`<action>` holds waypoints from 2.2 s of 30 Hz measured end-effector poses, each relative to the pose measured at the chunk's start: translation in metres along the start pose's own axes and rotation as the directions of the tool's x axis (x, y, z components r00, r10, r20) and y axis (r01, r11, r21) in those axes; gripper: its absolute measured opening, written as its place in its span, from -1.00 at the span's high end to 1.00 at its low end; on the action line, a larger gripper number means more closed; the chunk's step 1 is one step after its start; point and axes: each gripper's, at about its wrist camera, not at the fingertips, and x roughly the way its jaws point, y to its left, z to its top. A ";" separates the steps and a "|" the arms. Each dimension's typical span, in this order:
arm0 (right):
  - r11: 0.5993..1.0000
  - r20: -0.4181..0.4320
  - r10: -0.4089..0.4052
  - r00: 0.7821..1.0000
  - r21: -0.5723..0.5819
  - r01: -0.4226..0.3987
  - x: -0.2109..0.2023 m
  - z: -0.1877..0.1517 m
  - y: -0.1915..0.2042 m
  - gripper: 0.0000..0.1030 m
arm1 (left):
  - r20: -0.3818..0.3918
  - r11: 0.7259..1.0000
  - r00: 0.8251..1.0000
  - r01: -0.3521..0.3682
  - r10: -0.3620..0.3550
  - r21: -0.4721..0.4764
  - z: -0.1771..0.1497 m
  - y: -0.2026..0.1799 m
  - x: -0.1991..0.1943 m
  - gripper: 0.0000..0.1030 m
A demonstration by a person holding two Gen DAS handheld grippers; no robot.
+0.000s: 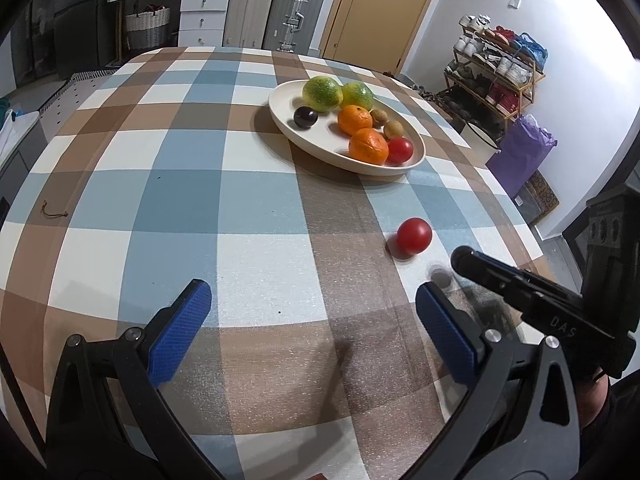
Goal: Organize fruits
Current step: 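Close the right tool around the dark plum on the cloth, then grasp the red tomato with the left tool while the right tool holds the plum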
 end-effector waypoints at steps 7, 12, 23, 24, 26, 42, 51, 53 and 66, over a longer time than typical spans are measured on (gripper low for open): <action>0.999 0.040 0.041 0.998 0.009 -0.041 -0.011 0.005 -0.002 0.54 | -0.024 0.999 0.999 0.025 -0.025 0.037 0.005 -0.017 0.010 -0.97; 0.997 0.069 0.065 0.996 0.029 -0.067 -0.018 0.009 -0.011 0.54 | -0.049 0.996 0.998 0.048 -0.045 0.074 0.011 -0.032 0.024 -0.97; 0.991 0.105 0.109 0.988 0.060 -0.116 -0.022 0.012 -0.029 0.54 | -0.086 0.989 0.995 0.055 -0.044 0.136 0.030 -0.058 0.062 -0.97; 0.991 0.101 0.112 0.989 0.066 -0.119 -0.022 0.012 -0.031 0.54 | -0.087 0.989 0.995 0.053 -0.041 0.139 0.031 -0.060 0.065 -0.97; 0.990 0.094 0.112 0.989 0.073 -0.119 -0.020 0.012 -0.033 0.54 | -0.087 0.988 0.995 0.055 -0.043 0.142 0.032 -0.062 0.068 -0.97; 0.985 0.126 0.154 0.980 0.060 -0.163 -0.029 0.012 -0.035 0.54 | -0.098 0.960 0.986 0.154 -0.134 0.236 0.038 -0.083 0.074 0.56; 0.988 0.152 0.148 0.977 0.028 -0.154 -0.044 0.011 -0.025 0.54 | -0.053 0.960 0.987 0.163 -0.154 0.229 0.035 -0.082 0.046 0.72; 0.989 0.158 0.146 0.977 0.010 -0.149 -0.048 0.012 -0.021 0.54 | -0.052 0.958 0.987 0.163 -0.155 0.236 0.033 -0.081 0.043 0.72; 0.991 0.127 0.127 0.984 0.025 -0.131 -0.039 0.012 -0.022 0.54 | -0.046 0.961 0.987 0.161 -0.154 0.227 0.029 -0.071 0.044 0.66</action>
